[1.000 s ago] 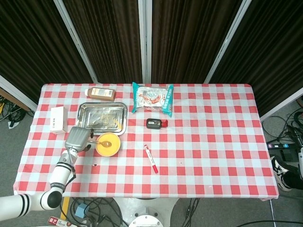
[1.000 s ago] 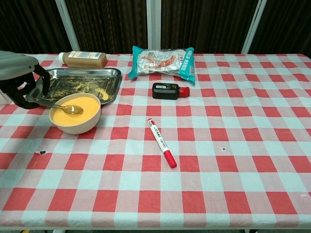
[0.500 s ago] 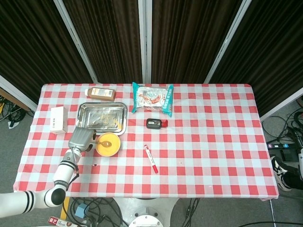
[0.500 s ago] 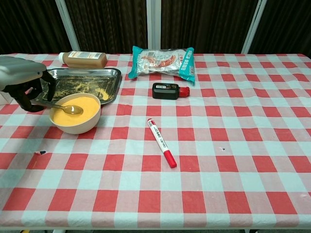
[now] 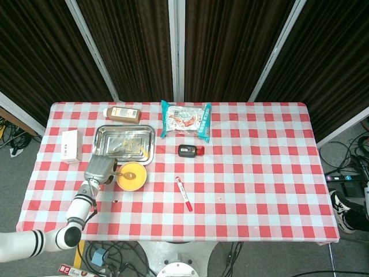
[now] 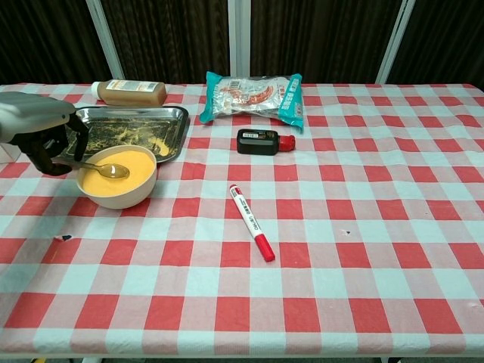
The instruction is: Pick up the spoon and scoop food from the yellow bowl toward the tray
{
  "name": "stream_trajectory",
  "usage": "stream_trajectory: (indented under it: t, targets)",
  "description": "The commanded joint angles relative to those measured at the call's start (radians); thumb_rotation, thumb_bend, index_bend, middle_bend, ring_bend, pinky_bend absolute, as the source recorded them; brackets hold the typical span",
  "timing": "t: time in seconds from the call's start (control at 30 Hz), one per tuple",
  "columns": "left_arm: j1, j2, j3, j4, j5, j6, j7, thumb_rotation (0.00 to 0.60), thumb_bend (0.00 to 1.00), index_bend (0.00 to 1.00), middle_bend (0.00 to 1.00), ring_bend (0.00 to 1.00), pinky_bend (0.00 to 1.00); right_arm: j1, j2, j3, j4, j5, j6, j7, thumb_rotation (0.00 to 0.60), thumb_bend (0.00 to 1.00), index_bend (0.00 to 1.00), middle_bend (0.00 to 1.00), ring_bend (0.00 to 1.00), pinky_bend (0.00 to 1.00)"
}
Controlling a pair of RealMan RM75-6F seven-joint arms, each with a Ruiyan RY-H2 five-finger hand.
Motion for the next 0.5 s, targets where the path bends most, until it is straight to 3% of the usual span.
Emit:
stream_trajectory:
  t: [0.03, 0.5]
  targets:
    - [-0.004, 0.002, 0.001, -0.001, -0.002, -0.004, -0.007, 0.6, 0.36, 0.57, 0.91, 0.89, 0.93, 0.0, 0.0, -0.001, 0.0, 0.001, -0.001, 0.001, 0.6, 0.13, 0.1, 0.28, 0.02, 0.14]
    - [-0.022, 0.007, 0.014, -0.005, -0.016, -0.01, -0.017, 0.6, 0.39, 0.58, 0.91, 0.89, 0.93, -0.001, -0.004, -0.001, 0.008, 0.006, -0.006, 0.008, 0.6, 0.12, 0.1, 0.28, 0.02, 0.14]
